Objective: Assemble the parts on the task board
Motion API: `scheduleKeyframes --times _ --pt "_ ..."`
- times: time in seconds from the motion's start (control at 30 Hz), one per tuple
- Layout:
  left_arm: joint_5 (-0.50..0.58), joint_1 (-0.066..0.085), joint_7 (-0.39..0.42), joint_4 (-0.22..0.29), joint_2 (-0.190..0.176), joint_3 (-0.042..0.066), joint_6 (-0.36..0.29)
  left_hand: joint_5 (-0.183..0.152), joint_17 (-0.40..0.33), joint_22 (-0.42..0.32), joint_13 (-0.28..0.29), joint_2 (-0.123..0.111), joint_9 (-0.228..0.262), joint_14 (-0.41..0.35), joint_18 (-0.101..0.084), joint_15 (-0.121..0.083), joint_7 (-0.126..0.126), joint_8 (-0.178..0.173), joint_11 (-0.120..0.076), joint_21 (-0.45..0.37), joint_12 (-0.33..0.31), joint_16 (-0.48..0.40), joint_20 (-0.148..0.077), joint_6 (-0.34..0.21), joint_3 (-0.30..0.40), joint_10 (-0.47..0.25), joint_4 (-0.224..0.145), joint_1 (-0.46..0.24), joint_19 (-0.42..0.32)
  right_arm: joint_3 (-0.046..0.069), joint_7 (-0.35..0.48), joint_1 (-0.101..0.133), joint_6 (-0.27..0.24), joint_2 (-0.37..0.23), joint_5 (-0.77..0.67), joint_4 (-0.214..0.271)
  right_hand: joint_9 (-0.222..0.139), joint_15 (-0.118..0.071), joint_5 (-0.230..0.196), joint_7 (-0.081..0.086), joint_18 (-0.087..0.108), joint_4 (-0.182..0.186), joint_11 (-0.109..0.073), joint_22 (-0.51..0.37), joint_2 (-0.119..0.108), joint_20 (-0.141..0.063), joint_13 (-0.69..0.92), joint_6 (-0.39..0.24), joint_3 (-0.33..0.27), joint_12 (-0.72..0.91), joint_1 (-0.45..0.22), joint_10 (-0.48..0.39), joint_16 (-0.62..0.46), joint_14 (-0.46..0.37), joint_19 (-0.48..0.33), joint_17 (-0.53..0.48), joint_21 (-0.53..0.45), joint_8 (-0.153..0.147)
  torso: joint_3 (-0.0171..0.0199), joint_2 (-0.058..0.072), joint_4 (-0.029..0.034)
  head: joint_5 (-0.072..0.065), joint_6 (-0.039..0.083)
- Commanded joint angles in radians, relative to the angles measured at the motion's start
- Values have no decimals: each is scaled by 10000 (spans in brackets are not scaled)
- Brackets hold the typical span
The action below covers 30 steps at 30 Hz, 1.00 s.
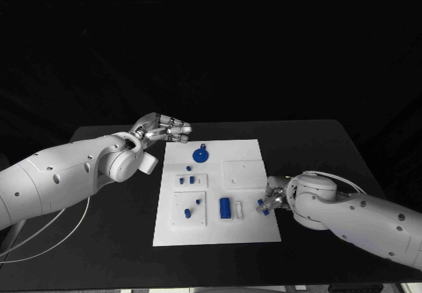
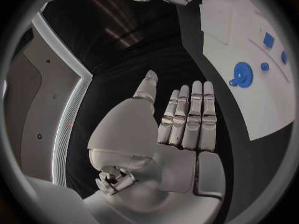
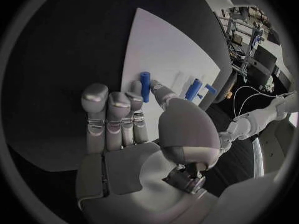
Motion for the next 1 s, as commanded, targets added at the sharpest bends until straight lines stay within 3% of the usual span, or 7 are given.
scheduleKeyframes --times 0.03,0.2,0.3,0.37,0.43,0.53,1.0 --pt "59 3 -8 32 10 5 144 -33 -3 -14 14 -65 12 -50 -63 27 -11 3 29 48 19 -55 23 -80 3 -49 52 -73 0 -174 -448 -169 626 25 -373 -198 -6261 107 552 405 19 -489 51 958 118 145 -74 -996 94 -111 239 -102 -52 8 426 23 -52 -56 -1 -5 -15 8 -12" --pt "48 4 -29 35 13 5 146 -33 -3 -14 14 -65 12 -50 -63 27 -11 3 29 48 19 -55 23 -80 3 -49 52 -73 0 -215 -451 -170 761 58 -384 -277 -7115 154 1195 589 84 -1040 124 956 119 194 -222 -1375 266 -298 304 -247 -89 -49 391 34 -102 -52 6 -5 -19 8 -27" --pt "38 4 -49 37 14 5 157 -33 -3 -14 14 -65 12 -50 -63 27 -11 3 29 48 19 -55 23 -80 3 -49 52 -73 0 -234 -449 -170 733 74 -233 -329 -7419 146 2726 670 101 -1397 133 967 147 190 -269 -1505 711 -362 415 -324 -67 -61 382 74 -78 -50 12 -2 -13 15 -36" --pt "32 4 -64 37 15 4 167 -33 -3 -14 14 -65 12 -50 -63 27 -11 3 29 48 19 -55 23 -80 3 -49 52 -73 0 -242 -448 -170 684 75 -47 -359 -7668 158 3614 705 119 -1815 133 986 144 183 -290 -1532 1416 -365 315 -339 -45 -72 368 116 -8 -50 12 -2 -9 17 -48" --pt "26 4 -81 38 14 4 181 -33 -3 -14 14 -65 12 -50 -63 27 -11 3 29 48 19 -55 23 -80 3 -49 52 -73 0 -246 -447 -170 641 72 174 -388 -7897 148 4180 744 153 -2235 146 1005 181 170 -310 -1570 2308 -362 201 -345 -30 -83 341 156 123 -54 11 -3 -7 18 -53" --pt "13 4 -104 40 11 3 199 -33 -3 -14 14 -65 12 -50 -63 27 -11 3 29 48 19 -55 23 -80 3 -49 52 -73 0 -250 -439 -171 605 62 572 -440 -7987 132 4822 750 180 -2339 146 1013 168 167 -314 -1541 2818 -332 -31 -331 -12 -82 289 198 316 -45 14 -1 -8 30 -65" --pt "-48 4 -168 51 0 1 248 -26 4 -23 15 -103 13 -52 -57 28 -8 5 31 51 22 -53 26 -91 41 -58 86 -38 0 -254 -327 -171 -381 -1 2254 -557 -7985 88 5244 667 189 -2270 81 1006 209 140 -191 -1216 2797 -66 -340 -208 73 -21 184 350 756 -46 18 0 -14 78 -95"
